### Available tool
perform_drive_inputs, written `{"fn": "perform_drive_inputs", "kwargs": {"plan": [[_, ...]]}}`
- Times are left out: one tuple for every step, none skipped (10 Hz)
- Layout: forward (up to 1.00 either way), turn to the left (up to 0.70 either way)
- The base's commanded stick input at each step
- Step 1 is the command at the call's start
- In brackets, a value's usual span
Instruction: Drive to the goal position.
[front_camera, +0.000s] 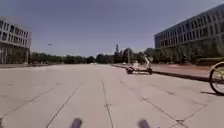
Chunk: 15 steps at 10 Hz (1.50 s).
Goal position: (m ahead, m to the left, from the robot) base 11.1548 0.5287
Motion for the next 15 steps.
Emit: {"fn": "perform_drive_inputs", "kwargs": {"plan": [[1.00,0.00],[1.00,0.19],[1.00,0.40],[1.00,0.40],[1.00,0.24],[1.00,0.00],[1.00,0.00],[1.00,0.00],[1.00,0.00],[1.00,0.00],[1.00,0.00],[1.00,0.00],[1.00,0.00],[1.00,0.00],[1.00,0.00]]}}
